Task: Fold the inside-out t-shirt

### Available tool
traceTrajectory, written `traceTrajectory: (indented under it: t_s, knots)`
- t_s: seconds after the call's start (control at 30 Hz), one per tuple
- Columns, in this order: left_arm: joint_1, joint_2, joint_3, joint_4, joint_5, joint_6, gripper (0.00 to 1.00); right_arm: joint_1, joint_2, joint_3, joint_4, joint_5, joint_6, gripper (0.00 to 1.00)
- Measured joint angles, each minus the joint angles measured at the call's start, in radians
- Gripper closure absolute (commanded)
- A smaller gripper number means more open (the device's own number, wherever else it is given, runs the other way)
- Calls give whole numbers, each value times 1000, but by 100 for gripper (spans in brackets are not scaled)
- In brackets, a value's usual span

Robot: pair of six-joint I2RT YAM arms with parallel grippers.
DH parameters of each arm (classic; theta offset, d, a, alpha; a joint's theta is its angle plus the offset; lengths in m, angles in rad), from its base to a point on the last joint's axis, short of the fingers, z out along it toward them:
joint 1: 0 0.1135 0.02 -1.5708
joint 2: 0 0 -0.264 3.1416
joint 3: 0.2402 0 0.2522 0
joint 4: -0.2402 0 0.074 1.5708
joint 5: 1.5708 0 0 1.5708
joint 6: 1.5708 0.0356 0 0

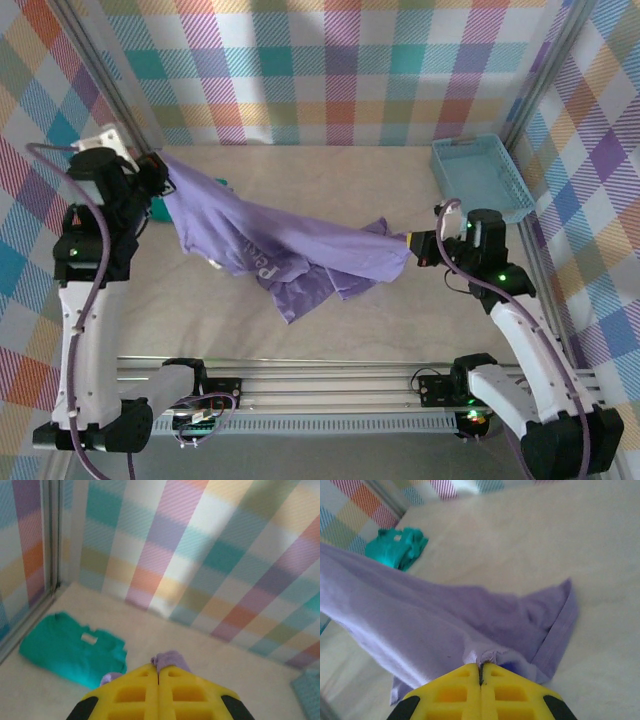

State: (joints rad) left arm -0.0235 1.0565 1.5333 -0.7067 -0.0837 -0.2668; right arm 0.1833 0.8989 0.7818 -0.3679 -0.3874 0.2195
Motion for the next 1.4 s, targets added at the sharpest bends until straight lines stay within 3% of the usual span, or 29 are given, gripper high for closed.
traceTrajectory:
  t_s: [0.1,0.27,0.5,0.67,0.83,1.13,1.23,1.4]
  knots:
    - [0,4,-83,-31,20,10,100,0,116,8,31,-49,32,100]
    - [0,5,-146,-47,62,21,100,0,474,136,107,-69,63,100]
    - [1,5,-210,-27,127,21,100,0,890,402,87,-14,26,75]
    - [1,8,-222,-10,158,20,100,0,879,374,56,27,-21,61]
    - [1,8,-227,11,174,20,100,0,800,257,37,34,-33,58]
    - [1,15,-235,11,180,20,100,0,846,221,42,0,-17,55]
    - [1,15,-235,11,181,20,100,0,847,221,47,-6,-13,60]
    - [1,15,-235,11,182,20,100,0,853,218,61,-22,3,81]
